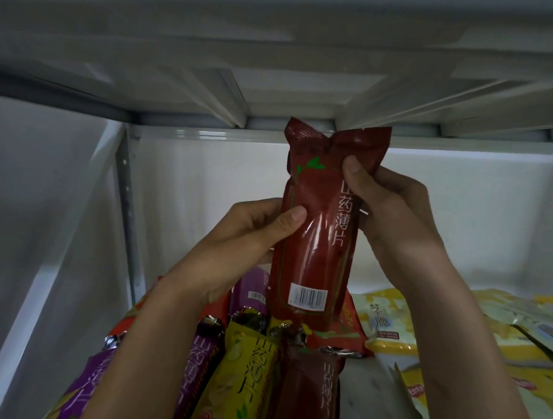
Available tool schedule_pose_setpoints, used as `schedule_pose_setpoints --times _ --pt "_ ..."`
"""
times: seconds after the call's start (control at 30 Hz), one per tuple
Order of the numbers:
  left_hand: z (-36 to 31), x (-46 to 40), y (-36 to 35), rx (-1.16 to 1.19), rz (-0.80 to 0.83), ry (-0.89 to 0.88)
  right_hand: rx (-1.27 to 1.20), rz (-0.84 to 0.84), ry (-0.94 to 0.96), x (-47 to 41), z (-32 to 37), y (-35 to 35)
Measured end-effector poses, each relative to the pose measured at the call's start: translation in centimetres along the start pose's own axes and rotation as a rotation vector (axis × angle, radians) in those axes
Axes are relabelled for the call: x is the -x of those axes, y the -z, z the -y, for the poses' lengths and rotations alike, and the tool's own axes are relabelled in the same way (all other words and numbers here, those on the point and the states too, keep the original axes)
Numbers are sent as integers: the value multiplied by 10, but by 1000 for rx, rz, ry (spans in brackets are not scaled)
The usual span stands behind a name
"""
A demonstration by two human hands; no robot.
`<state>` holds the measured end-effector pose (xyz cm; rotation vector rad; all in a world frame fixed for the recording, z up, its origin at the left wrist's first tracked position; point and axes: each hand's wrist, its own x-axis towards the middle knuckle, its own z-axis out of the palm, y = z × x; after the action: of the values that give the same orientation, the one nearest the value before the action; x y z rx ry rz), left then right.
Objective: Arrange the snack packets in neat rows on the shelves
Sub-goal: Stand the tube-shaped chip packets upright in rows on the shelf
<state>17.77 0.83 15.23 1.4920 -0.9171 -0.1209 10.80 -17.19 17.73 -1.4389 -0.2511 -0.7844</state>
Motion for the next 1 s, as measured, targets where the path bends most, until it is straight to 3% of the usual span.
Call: schedule_pose_setpoints --times 0.23,0.47,0.6,0.67,0.83,1.0 --pt "-3 1 2 4 -3 8 27 -62 45 -3 -4 1" --pt "-6 -1 -1 9 -243 -41 49 58 -13 0 -3 -7" --pt "-6 -3 -1 -29 -412 -127 292 -195 86 -4 -6 -8" --pt "-5 -4 -3 -52 -469 -174 349 -216 137 -4 -8 -10" --pt "-6 -5 -5 -87 -470 -151 386 -36 84 2 -13 -23" --pt "-8 -3 1 -160 -410 -209 383 -113 119 0 -13 -22"
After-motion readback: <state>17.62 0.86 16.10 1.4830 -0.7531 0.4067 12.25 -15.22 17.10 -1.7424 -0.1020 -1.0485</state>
